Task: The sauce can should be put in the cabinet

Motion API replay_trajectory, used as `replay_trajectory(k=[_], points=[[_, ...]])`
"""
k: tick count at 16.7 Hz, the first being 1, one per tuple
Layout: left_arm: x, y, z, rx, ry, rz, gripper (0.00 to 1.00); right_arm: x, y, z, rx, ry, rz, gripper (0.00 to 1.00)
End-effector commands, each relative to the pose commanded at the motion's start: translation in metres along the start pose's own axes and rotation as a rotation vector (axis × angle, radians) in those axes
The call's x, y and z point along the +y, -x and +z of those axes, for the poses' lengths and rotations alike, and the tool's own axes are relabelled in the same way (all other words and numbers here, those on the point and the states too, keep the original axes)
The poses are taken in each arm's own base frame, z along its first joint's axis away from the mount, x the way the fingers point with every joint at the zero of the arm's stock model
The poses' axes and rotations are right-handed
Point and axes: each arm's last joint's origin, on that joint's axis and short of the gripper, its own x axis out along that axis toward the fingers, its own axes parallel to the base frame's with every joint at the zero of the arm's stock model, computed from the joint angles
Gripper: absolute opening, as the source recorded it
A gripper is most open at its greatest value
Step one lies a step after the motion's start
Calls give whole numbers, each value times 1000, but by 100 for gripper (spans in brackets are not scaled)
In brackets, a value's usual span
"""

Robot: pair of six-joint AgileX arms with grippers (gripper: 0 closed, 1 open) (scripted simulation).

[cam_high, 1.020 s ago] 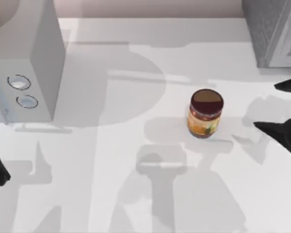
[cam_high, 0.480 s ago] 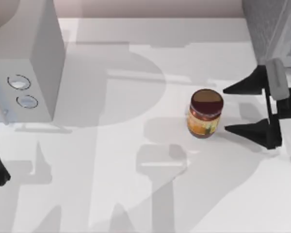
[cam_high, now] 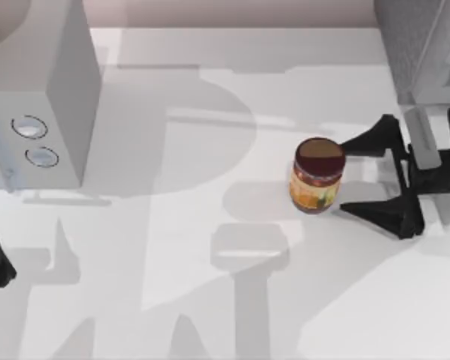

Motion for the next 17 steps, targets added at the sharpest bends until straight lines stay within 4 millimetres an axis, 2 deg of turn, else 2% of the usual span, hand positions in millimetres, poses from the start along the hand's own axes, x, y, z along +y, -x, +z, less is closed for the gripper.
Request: replay_trajectory(k=[9,17], points=[[0,0,0,0,0,0,100,-3,-4,-3,-1,0,-1,100],[0,0,0,0,0,0,100,-7,-31,-13,2,-1,1,100]])
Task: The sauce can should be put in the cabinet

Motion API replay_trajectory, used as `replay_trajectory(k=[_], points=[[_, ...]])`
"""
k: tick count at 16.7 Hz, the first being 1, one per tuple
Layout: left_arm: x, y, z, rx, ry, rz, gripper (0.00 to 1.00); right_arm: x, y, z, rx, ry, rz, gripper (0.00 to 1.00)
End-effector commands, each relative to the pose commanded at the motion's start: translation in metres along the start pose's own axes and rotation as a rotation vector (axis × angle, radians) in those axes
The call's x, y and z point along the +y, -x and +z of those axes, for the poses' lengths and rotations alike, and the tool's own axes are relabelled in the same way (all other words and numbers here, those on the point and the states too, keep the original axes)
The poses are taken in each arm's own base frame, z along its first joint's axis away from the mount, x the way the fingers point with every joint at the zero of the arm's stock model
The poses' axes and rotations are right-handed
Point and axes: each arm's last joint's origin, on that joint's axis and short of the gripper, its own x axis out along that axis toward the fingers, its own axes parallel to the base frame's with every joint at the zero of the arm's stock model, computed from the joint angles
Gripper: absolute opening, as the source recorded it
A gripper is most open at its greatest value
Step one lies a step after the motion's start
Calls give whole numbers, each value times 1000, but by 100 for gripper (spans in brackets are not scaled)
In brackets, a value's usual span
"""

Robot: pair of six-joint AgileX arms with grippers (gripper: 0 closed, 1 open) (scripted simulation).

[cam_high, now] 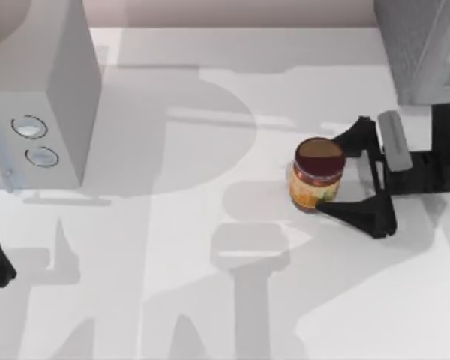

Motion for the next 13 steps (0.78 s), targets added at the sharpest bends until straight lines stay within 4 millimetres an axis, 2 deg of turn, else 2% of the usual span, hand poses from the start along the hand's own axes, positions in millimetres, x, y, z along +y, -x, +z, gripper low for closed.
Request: replay_trajectory(k=[6,12,13], points=[[0,0,0,0,0,0,100,6,-27,11,-1,1,-1,100],[0,0,0,0,0,0,100,7,-29,13,-2,1,-1,100],[0,0,0,0,0,0,100,7,-29,13,-2,1,-1,92]])
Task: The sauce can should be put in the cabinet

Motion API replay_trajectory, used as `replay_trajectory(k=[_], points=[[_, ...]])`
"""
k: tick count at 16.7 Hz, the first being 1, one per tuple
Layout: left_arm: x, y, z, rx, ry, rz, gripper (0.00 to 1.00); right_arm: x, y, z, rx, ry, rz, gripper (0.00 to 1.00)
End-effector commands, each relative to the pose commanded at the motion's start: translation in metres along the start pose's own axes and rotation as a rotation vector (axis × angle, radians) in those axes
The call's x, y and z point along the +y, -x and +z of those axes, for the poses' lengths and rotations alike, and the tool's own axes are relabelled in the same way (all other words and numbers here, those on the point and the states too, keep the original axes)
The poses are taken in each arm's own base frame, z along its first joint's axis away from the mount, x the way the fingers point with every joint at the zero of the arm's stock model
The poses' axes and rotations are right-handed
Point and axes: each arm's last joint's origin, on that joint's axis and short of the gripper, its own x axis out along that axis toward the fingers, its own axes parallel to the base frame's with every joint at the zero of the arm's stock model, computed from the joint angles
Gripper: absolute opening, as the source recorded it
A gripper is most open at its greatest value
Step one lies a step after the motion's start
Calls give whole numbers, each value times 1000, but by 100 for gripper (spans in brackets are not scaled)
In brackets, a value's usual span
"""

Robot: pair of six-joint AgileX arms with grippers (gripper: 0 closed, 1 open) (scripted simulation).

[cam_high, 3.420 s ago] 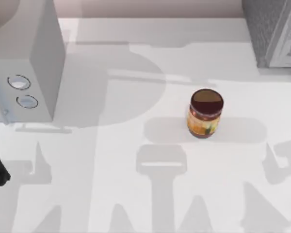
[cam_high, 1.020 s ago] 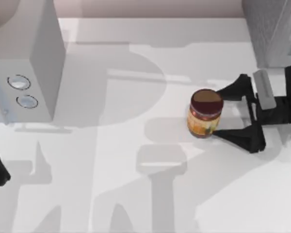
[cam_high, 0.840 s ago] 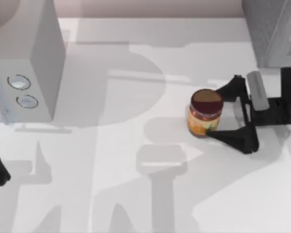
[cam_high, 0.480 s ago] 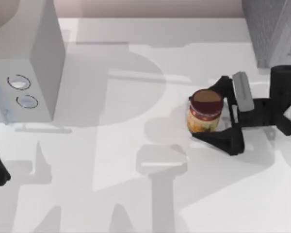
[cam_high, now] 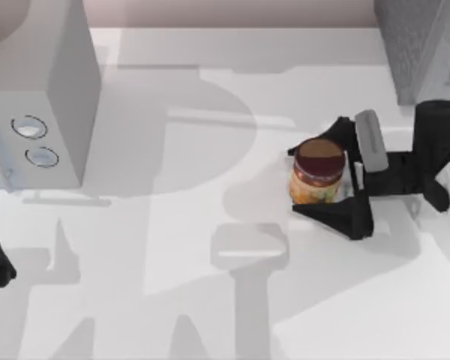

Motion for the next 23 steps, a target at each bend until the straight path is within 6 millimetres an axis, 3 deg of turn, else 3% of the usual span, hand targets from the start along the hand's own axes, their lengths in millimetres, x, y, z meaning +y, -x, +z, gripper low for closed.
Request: replay_trajectory(k=[12,23], points=[[0,0,0,0,0,0,100,0,0,0,0,0,0,2],[0,0,0,0,0,0,100,-3,2,6,-1,12,-6,0]])
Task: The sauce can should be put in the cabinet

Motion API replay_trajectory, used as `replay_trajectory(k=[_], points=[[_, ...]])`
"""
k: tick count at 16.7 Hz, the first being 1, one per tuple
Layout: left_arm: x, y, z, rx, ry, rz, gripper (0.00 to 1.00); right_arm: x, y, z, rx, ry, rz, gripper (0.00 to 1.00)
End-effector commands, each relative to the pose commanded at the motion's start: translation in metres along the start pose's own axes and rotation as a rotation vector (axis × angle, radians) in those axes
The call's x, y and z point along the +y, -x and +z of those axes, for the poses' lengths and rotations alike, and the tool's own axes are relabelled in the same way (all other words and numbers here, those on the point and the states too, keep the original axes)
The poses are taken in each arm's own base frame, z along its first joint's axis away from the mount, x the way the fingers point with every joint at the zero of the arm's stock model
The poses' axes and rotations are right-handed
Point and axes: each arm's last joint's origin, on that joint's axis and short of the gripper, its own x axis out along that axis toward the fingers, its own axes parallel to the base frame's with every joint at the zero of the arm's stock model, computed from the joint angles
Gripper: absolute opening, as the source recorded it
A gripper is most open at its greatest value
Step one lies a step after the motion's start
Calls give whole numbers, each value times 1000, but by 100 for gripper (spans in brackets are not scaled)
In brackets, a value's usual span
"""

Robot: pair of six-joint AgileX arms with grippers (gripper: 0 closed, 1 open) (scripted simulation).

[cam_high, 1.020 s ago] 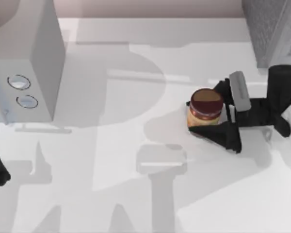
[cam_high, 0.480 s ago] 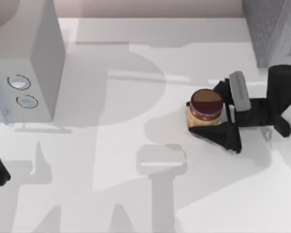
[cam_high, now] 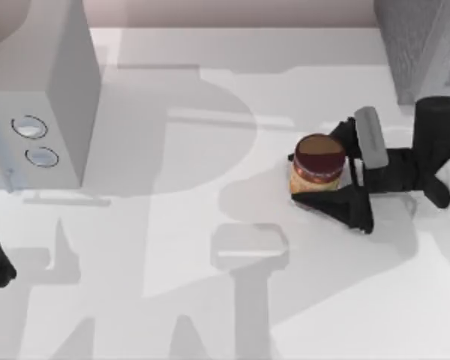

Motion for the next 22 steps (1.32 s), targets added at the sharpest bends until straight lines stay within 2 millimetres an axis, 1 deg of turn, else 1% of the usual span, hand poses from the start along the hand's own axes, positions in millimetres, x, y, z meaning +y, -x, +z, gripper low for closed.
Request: replay_trajectory(k=[2,4,7,9,11,12,13,18,20,22], points=[[0,0,0,0,0,0,100,-5,1,20,-2,18,-2,0],[0,0,0,0,0,0,100,-8,3,48,-4,24,-2,0],[0,0,0,0,0,0,100,-3,8,81,9,-57,3,0],[0,0,0,0,0,0,100,0,11,111,9,-55,2,0],[0,0,0,0,0,0,100,1,14,134,4,-34,3,0],[0,0,0,0,0,0,100,1,14,141,1,-19,4,0],[0,0,0,0,0,0,100,1,15,143,1,-14,3,0],[0,0,0,0,0,0,100,2,15,143,4,-19,-5,0],[0,0,0,0,0,0,100,10,21,153,18,-29,-46,0],[0,0,0,0,0,0,100,24,30,170,40,-39,-120,0]])
